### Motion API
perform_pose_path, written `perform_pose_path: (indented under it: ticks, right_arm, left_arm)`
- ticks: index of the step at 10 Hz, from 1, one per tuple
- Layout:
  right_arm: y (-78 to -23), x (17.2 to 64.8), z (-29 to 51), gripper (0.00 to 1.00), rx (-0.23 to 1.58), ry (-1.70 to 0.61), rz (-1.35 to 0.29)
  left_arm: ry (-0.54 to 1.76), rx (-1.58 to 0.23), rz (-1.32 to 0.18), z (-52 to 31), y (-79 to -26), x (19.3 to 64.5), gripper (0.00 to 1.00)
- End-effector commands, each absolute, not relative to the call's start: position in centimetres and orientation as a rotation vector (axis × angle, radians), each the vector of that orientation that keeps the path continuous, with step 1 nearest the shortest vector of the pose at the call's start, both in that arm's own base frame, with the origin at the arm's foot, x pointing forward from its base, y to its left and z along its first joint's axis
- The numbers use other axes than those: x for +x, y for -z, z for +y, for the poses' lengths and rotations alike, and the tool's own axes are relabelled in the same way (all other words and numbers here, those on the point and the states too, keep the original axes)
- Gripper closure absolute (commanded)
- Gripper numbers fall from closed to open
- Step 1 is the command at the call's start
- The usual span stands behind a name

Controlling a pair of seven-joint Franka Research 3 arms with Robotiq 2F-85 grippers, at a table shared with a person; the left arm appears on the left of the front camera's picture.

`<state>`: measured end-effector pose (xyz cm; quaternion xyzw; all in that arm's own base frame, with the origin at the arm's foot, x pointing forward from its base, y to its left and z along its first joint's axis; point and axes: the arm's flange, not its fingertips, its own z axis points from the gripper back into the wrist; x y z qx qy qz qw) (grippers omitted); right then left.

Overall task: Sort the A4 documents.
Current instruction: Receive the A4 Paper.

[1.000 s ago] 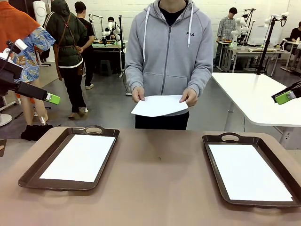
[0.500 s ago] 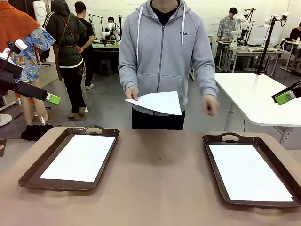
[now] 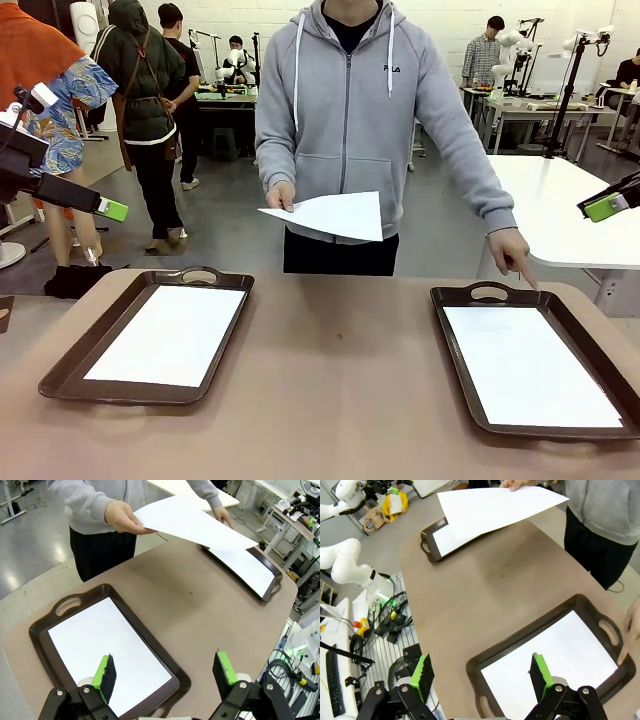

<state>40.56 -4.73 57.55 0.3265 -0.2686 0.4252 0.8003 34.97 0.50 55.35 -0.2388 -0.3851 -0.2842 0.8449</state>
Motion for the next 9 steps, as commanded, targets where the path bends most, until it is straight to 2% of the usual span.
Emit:
perform_pose_path:
  ticks: [1,9]
  right_arm:
    - [-57.47,40.59,-4.62,0.0,0.701,-0.922,-0.572]
    - [-57.47,40.59,-4.62,0.0,0.701,-0.922,-0.572]
  left_arm:
    - [0.601,-0.503,-0.816,0.45,-55.3,34.97,0.0]
    - [0.601,-0.503,-0.816,0.45,-55.3,34.97,0.0]
